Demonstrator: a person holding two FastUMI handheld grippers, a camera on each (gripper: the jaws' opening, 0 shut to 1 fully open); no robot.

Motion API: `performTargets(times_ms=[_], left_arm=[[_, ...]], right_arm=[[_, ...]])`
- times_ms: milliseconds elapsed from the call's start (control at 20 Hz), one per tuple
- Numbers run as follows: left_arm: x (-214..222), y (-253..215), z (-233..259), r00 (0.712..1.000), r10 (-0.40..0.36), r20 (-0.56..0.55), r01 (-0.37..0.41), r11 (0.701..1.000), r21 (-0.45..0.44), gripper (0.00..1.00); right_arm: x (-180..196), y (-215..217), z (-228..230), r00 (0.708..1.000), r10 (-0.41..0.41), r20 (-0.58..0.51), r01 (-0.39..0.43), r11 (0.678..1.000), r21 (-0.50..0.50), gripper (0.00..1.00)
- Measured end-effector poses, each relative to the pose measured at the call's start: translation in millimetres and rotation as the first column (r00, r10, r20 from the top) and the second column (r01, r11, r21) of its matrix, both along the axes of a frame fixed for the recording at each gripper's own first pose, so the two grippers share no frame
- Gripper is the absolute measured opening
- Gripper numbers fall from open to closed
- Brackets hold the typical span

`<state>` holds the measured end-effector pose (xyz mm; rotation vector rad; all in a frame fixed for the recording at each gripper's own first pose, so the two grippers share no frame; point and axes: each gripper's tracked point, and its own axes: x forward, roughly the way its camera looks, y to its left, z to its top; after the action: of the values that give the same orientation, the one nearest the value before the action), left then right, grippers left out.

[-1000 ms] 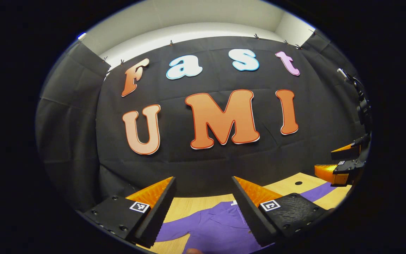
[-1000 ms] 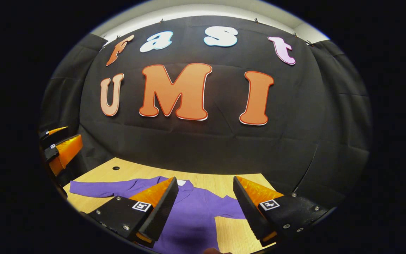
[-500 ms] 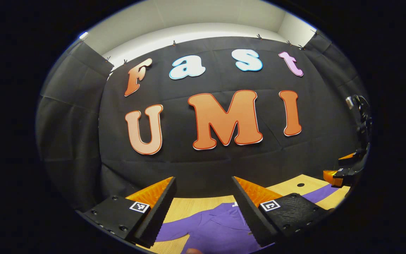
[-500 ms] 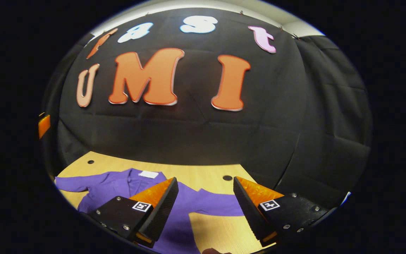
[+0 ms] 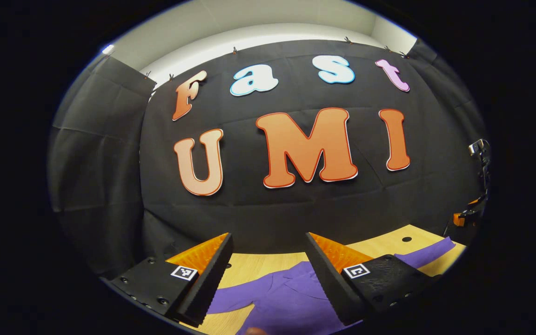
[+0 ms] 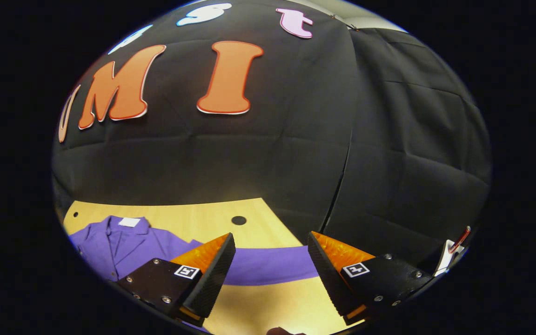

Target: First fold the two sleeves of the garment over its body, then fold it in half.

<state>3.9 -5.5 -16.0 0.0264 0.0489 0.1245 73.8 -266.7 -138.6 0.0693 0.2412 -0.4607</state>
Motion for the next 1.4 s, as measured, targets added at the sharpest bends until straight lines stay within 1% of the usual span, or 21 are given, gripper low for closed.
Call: performTargets(times_ms=[200, 300, 350, 400, 500, 600, 700, 800, 850, 900, 950, 1000, 1050, 1100, 1150, 1200, 1250, 1300, 1350, 1400], left_arm=[[-2.4, -3.4, -10.0, 0.998, 0.04, -0.039, -0.04, 0.999, 0.001, 0.98], [-2.4, -6.2, -16.1, 0.997, 0.055, -0.057, -0.055, 0.998, 0.012, 0.98], [0.1, -8.5, -18.9, 0.996, 0.058, -0.069, -0.057, 0.998, 0.013, 1.0], [-1.8, -12.1, -21.4, 0.995, 0.062, -0.081, -0.061, 0.998, 0.015, 0.98], [-1.3, -19.3, -26.5, 0.993, 0.063, -0.1, -0.061, 0.998, 0.02, 0.98], [-0.9, -25.4, -28.4, 0.992, 0.063, -0.111, -0.059, 0.998, 0.035, 0.98], [-2.1, -30.2, -33.9, 0.989, 0.065, -0.135, -0.059, 0.997, 0.049, 0.98], [-2.6, -35.6, -41.3, 0.984, 0.063, -0.164, -0.055, 0.997, 0.054, 0.98], [-1.6, -37.4, -42.6, 0.983, 0.062, -0.174, -0.053, 0.997, 0.055, 1.0], [-3.1, -38.1, -44.5, 0.981, 0.063, -0.181, -0.054, 0.997, 0.057, 0.98], [-2.9, -38.3, -44.0, 0.981, 0.063, -0.186, -0.053, 0.997, 0.06, 0.98], [-2.5, -39.2, -47.0, 0.979, 0.062, -0.194, -0.05, 0.997, 0.063, 1.0], [-2.8, -39.3, -51.5, 0.974, 0.069, -0.214, -0.055, 0.996, 0.07, 1.0], [-4.1, -37.0, -61.5, 0.967, 0.078, -0.243, -0.063, 0.996, 0.07, 0.98], [-6.1, -38.2, -68.0, 0.96, 0.077, -0.268, -0.064, 0.996, 0.057, 0.98], [-8.7, -40.4, -74.4, 0.955, 0.073, -0.289, -0.062, 0.997, 0.045, 1.0], [-9.8, -41.4, -77.6, 0.95, 0.07, -0.306, -0.06, 0.997, 0.042, 0.98], [-10.1, -40.0, -78.4, 0.949, 0.073, -0.308, -0.062, 0.997, 0.046, 0.98], [-9.3, -37.7, -75.8, 0.949, 0.077, -0.305, -0.064, 0.997, 0.054, 0.98], [-8.6, -36.9, -76.5, 0.948, 0.078, -0.309, -0.062, 0.996, 0.06, 1.0]], right_arm=[[15.4, -49.0, -45.3, 0.994, -0.051, -0.092, 0.053, 0.998, 0.024, 0.96], [26.6, -59.6, -66.0, 0.991, -0.045, -0.123, 0.049, 0.998, 0.029, 0.96], [29.3, -63.0, -74.6, 0.989, -0.032, -0.144, 0.039, 0.998, 0.043, 0.96], [33.5, -65.7, -84.5, 0.987, -0.016, -0.162, 0.026, 0.998, 0.064, 0.96], [40.2, -73.9, -101.3, 0.981, 0.001, -0.193, 0.021, 0.993, 0.114, 0.96], [45.9, -79.8, -125.5, 0.968, 0.026, -0.251, 0.014, 0.988, 0.155, 0.96], [50.8, -82.8, -152.0, 0.942, 0.061, -0.331, 0.011, 0.978, 0.211, 0.96], [53.4, -83.4, -176.0, 0.909, 0.1, -0.405, 0.021, 0.958, 0.285, 0.96], [57.3, -83.7, -182.4, 0.896, 0.123, -0.426, 0.018, 0.95, 0.311, 0.96], [59.9, -85.5, -188.7, 0.88, 0.14, -0.454, 0.017, 0.946, 0.324, 0.96], [60.8, -83.2, -193.8, 0.864, 0.165, -0.476, 0.006, 0.941, 0.338, 0.96], [59.9, -78.8, -201.3, 0.835, 0.203, -0.512, -0.007, 0.933, 0.359, 0.96], [59.8, -82.8, -208.1, 0.816, 0.215, -0.537, -0.012, 0.934, 0.356, 0.96], [62.7, -81.4, -213.9, 0.797, 0.236, -0.556, -0.023, 0.932, 0.362, 0.97], [64.9, -78.5, -217.5, 0.779, 0.262, -0.569, -0.032, 0.924, 0.381, 0.96], [66.8, -74.6, -221.3, 0.759, 0.284, -0.586, -0.031, 0.914, 0.404, 0.96], [68.0, -76.3, -224.3, 0.748, 0.294, -0.595, -0.022, 0.907, 0.42, 0.96], [67.6, -78.9, -230.0, 0.731, 0.291, -0.617, 0.001, 0.904, 0.428, 0.96], [65.1, -78.1, -235.5, 0.712, 0.302, -0.634, 0.006, 0.9, 0.435, 0.96], [65.6, -79.1, -236.7, 0.702, 0.31, -0.641, 0.011, 0.896, 0.445, 0.96]])
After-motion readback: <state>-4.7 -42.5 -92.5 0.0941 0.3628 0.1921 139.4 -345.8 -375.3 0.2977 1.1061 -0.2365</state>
